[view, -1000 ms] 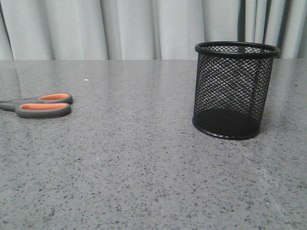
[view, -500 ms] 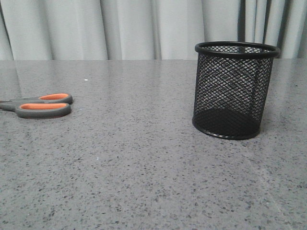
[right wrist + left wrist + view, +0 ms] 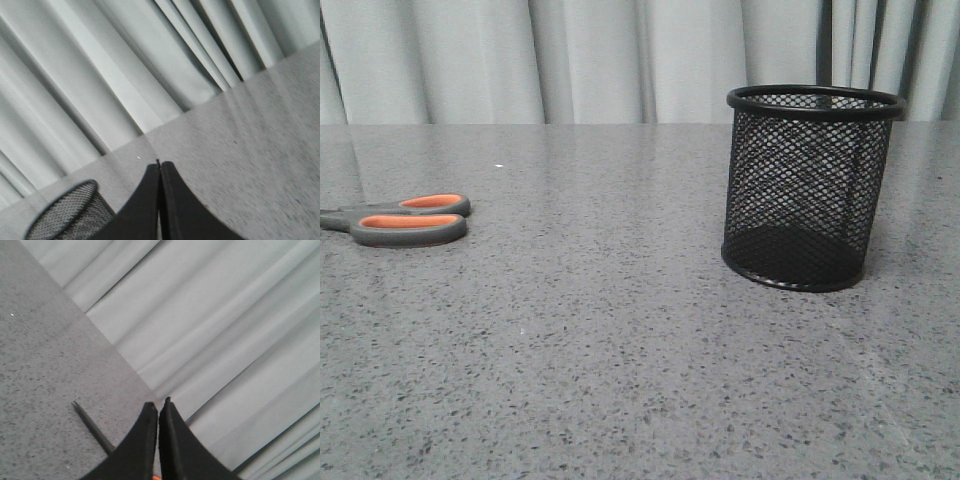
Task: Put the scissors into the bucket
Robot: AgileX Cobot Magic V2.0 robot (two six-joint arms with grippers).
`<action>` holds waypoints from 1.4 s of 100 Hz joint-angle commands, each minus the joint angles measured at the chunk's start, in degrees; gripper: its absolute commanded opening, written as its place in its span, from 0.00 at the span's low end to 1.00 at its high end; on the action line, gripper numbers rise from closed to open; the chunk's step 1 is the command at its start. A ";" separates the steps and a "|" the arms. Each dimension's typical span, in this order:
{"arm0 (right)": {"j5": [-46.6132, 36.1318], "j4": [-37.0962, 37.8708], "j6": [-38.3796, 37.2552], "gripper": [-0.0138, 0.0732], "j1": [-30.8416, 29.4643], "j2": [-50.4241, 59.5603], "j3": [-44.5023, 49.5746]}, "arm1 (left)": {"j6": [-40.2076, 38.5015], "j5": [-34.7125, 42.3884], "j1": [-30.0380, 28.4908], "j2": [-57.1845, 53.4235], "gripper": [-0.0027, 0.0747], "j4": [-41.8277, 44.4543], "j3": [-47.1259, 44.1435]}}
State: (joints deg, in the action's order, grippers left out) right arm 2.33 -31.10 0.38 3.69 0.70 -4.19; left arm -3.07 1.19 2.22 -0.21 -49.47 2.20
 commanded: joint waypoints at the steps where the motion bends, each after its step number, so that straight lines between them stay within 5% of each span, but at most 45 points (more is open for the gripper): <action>1: 1.42 4.26 0.30 0.11 -0.40 -0.85 -7.20 | 0.31 0.34 -0.27 -1.02 0.01 1.40 7.02; 28: 24.56 15.35 0.30 0.11 -0.40 -19.07 -28.91 | 0.75 -23.47 -0.27 12.84 0.01 26.32 32.20; 54: 39.05 17.73 0.30 0.11 2.20 -35.73 -41.98 | 14.74 -42.56 -0.27 27.61 0.01 26.95 48.18; 79: 42.21 17.48 0.89 0.16 3.44 -38.94 -44.33 | 23.32 -47.53 -0.27 32.84 0.06 24.52 50.81; 106: 42.58 16.76 1.71 0.57 3.44 -38.94 -44.33 | 25.90 -48.67 -0.27 36.94 0.57 22.83 50.81; 140: 42.58 16.62 1.80 0.60 3.44 -38.94 -44.33 | 41.32 -55.69 -0.27 50.79 0.53 22.83 55.88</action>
State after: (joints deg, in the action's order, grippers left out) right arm 48.15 -14.05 1.23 7.12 -37.89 -46.57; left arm 32.79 -54.21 2.22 46.24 -24.72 53.75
